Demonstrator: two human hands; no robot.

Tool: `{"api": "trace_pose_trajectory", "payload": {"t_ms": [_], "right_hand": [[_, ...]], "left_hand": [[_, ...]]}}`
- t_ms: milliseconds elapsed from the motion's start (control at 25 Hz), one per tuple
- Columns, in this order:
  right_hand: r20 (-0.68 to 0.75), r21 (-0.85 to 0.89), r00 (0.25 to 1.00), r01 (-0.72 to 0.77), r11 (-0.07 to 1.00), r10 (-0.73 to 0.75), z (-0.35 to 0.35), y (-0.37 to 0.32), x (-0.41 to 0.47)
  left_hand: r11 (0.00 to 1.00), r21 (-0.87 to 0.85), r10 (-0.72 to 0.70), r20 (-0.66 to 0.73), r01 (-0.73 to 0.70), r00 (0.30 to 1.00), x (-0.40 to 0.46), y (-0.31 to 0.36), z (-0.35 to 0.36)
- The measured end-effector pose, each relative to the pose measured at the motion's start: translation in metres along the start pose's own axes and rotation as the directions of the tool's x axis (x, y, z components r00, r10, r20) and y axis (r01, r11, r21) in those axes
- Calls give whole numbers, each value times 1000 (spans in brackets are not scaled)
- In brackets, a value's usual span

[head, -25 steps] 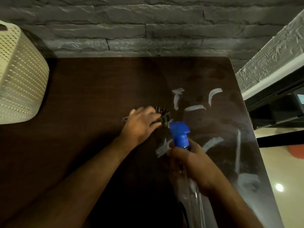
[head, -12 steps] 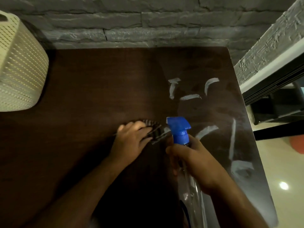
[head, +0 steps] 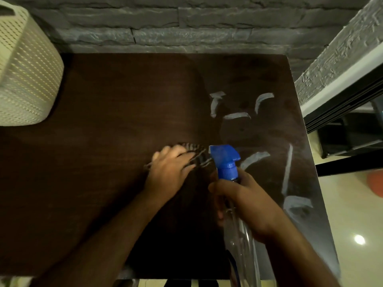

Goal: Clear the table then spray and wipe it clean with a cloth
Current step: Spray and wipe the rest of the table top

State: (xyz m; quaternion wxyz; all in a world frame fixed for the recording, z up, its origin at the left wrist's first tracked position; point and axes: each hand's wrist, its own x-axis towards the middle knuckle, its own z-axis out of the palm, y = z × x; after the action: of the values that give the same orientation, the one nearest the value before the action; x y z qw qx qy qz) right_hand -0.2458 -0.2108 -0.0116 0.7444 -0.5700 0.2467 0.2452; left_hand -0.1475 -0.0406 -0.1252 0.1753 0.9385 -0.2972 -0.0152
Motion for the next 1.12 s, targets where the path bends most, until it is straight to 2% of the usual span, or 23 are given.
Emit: {"api": "trace_pose_trajectory", "payload": {"t_ms": [80, 160, 240, 280, 360, 440, 520, 560, 640, 720, 760, 840, 920, 960, 1040, 1120], "right_hand": [[-4, -8, 1000, -4, 1000, 4, -5, 2, -4], [-7, -17, 1000, -9, 1000, 9, -11, 5, -5], [-15, -4, 1000, -20, 1000, 19, -12, 7, -3], [-25, 5, 1000, -17, 1000, 17, -12, 7, -2], [-31, 19, 999, -10, 1000, 10, -13, 7, -4], [-16, 12, 1000, 9, 1000, -8, -13, 3, -7], [-1, 4, 1000, -1, 1000, 1, -18, 2, -7], [0, 6, 1000, -12, 1000, 12, -22, 2, -7], [-9, 5, 1000, -18, 1000, 18, -26, 2, -6], [-15, -12, 1000, -22, 1000, 22, -27, 2, -8], [-18, -17, 1000, -22, 1000, 21, -26, 2, -8], [-23, -15, 1000, -13, 1000, 13, -24, 2, -8], [-10, -14, 1000, 1, 1000, -1, -20, 3, -11], [-1, -19, 1000, 0, 1000, 0, -20, 4, -13], [21, -40, 1000, -20, 999, 21, -21, 9, -17], [27, -59, 999, -28, 998, 29, -25, 16, -20]], "left_hand": [[996, -2, -90, -80, 90, 993, -15, -34, -14], [974, 21, -221, -145, 227, 964, 34, -61, -15], [947, 24, -309, -196, 320, 931, 97, -54, -8], [950, 21, -302, -171, 310, 938, 114, -35, -2], [983, 5, -181, -60, 181, 982, 98, 11, 12], [1000, -15, 22, 74, -21, 997, 28, 34, 12], [995, -45, 87, 68, -85, 994, -31, 16, 2], [997, -23, 69, 29, -68, 997, -37, -5, -5], [995, 40, -86, -82, 89, 993, -2, -49, -15], [957, 51, -271, -197, 285, 942, 59, -69, -15], [941, 46, -322, -192, 336, 927, 83, -60, -12], [965, 34, -254, -121, 260, 960, 88, -19, 2], [999, 12, -32, -8, 32, 999, 29, 20, 11], [999, -14, 37, 47, -37, 998, -12, 25, 11], [1000, -22, 22, 16, -22, 1000, -70, 5, -4], [988, 39, -147, -101, 152, 984, -53, -42, -20]]}}
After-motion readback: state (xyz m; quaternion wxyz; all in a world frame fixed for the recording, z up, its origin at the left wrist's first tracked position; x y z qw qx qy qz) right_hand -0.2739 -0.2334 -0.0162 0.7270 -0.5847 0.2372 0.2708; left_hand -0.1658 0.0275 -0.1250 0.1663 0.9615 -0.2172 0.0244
